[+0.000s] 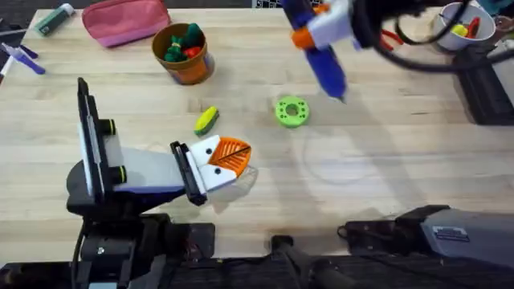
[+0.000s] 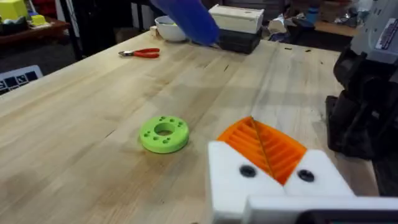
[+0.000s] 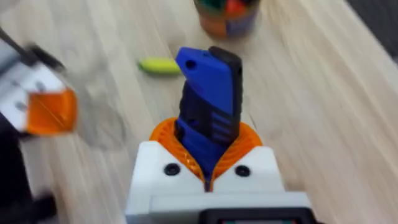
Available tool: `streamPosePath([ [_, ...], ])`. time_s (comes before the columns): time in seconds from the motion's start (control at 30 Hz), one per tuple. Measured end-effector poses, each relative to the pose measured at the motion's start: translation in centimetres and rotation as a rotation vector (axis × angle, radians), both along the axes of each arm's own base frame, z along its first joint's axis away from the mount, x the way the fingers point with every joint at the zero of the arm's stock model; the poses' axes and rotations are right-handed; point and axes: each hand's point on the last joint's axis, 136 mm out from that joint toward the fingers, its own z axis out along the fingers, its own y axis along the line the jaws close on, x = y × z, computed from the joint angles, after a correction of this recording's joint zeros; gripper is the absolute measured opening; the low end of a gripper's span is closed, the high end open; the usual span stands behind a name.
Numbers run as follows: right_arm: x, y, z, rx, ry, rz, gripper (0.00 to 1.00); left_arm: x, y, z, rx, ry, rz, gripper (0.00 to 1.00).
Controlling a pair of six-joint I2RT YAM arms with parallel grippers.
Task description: Pick up the gripper from the table and insert it into the empty holder that is missing its gripper. Then pick up a screw, insert it into the mounting hole, and use the screwdriver to tighten it. Finally, clean up the table by picking up the vegetable and placing it into the bucket.
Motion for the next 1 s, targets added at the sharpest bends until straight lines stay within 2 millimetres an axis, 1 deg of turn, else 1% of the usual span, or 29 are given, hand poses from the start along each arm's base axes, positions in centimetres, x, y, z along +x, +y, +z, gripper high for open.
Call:
streamPosePath([
  [0.13, -0.9, -3.9, -3.3, -0.24, 0.02, -0.014, 0.025, 0.0, 0.0, 0.0, 0.0, -0.001, 0.0, 0.018],
  [0.2, -1.5, -5.8, -4.6, -0.366, 0.029, -0.008, 0.025, 0.0, 0.0, 0.0, 0.0, 0.0, 0.0, 0.018],
  [0.33, -2.2, -8.9, -5.9, -0.556, 0.035, -0.005, 0.025, 0.0, 0.0, 0.0, 0.0, 0.0, 0.0, 0.018],
  [0.43, -1.7, -10.2, -6.4, -0.637, 0.024, -0.015, 0.025, 0.0, 0.0, 0.0, 0.0, 0.0, 0.0, 0.018],
  [0.5, -1.3, -11.1, -7.3, -0.697, 0.025, -0.014, 0.025, 0.0, 0.0, 0.0, 0.0, 0.0, 0.0, 0.018],
  [0.57, -1.0, -11.9, -8.9, -0.755, 0.039, -0.007, 0.025, 0.0, 0.0, 0.0, 0.0, 0.0, 0.0, 0.018],
  [0.67, -0.5, -12.9, -12.0, -0.831, 0.069, 0.001, 0.025, 0.0, 0.0, 0.0, 0.0, -0.001, 0.0, 0.018],
  [0.8, -0.2, -13.9, -15.7, -0.879, 0.104, 0.004, 0.025, 0.0, 0.0, 0.0, 0.0, 0.0, 0.0, 0.018],
  [0.87, 0.1, -14.4, -16.8, -0.887, 0.108, -0.009, 0.025, 0.0, 0.0, 0.0, 0.0, 0.0, 0.0, 0.018],
  [1.0, 0.8, -15.2, -18.4, -0.898, 0.108, -0.026, 0.025, 0.0, 0.0, 0.0, 0.0, 0.0, 0.0, 0.018],
])
